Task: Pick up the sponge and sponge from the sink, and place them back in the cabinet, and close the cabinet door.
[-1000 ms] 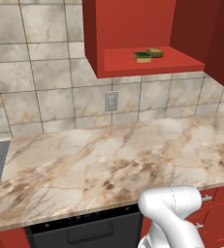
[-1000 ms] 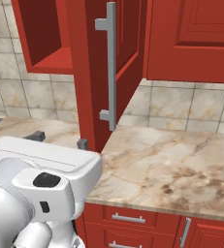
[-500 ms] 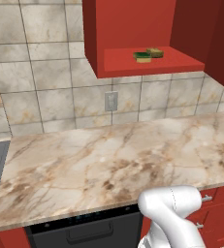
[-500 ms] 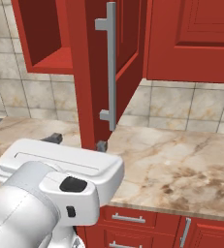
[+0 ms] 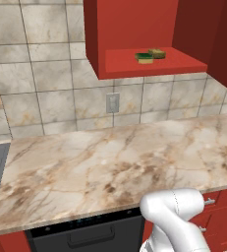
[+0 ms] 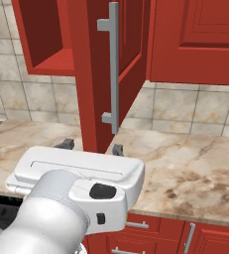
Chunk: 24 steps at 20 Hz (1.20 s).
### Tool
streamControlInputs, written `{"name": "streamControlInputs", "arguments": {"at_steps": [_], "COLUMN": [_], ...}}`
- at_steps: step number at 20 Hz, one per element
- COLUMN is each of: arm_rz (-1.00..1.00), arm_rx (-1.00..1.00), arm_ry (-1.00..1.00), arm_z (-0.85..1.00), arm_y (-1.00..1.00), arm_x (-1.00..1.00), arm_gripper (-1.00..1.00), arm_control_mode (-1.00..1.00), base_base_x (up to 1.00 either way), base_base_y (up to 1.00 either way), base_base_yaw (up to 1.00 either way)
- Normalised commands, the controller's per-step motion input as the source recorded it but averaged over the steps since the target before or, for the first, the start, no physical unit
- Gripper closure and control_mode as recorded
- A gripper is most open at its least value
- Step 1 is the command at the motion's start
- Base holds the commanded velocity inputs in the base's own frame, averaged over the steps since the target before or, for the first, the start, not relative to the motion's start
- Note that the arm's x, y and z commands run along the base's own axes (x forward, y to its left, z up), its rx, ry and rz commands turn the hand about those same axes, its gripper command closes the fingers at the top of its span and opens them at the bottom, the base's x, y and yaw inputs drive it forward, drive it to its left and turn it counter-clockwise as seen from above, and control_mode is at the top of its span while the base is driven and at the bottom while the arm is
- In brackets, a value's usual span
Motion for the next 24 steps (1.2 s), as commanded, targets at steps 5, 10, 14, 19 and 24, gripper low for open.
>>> {"name": "streamControlInputs", "arguments": {"at_steps": [5, 10, 14, 19, 24], "arm_rz": [0.17, 0.15, 0.09, 0.08, 0.09], "arm_rx": [0.00, 0.00, 0.00, 0.00, 0.00], "arm_ry": [0.00, 0.00, 0.00, 0.00, 0.00], "arm_z": [0.00, 0.00, 0.00, -0.01, -0.06], "arm_y": [-0.17, -0.14, -0.05, -0.04, 0.00], "arm_x": [0.00, 0.00, 0.00, 0.06, 0.06], "arm_gripper": [-1.00, -1.00, -1.00, -1.00, -1.00], "arm_control_mode": [-1.00, -1.00, -1.00, -1.00, -1.00], "base_base_x": [0.00, 0.00, 0.00, 0.00, 0.00], "base_base_y": [0.00, 0.00, 0.00, 0.00, 0.00], "base_base_yaw": [0.00, 0.00, 0.00, 0.00, 0.00]}}
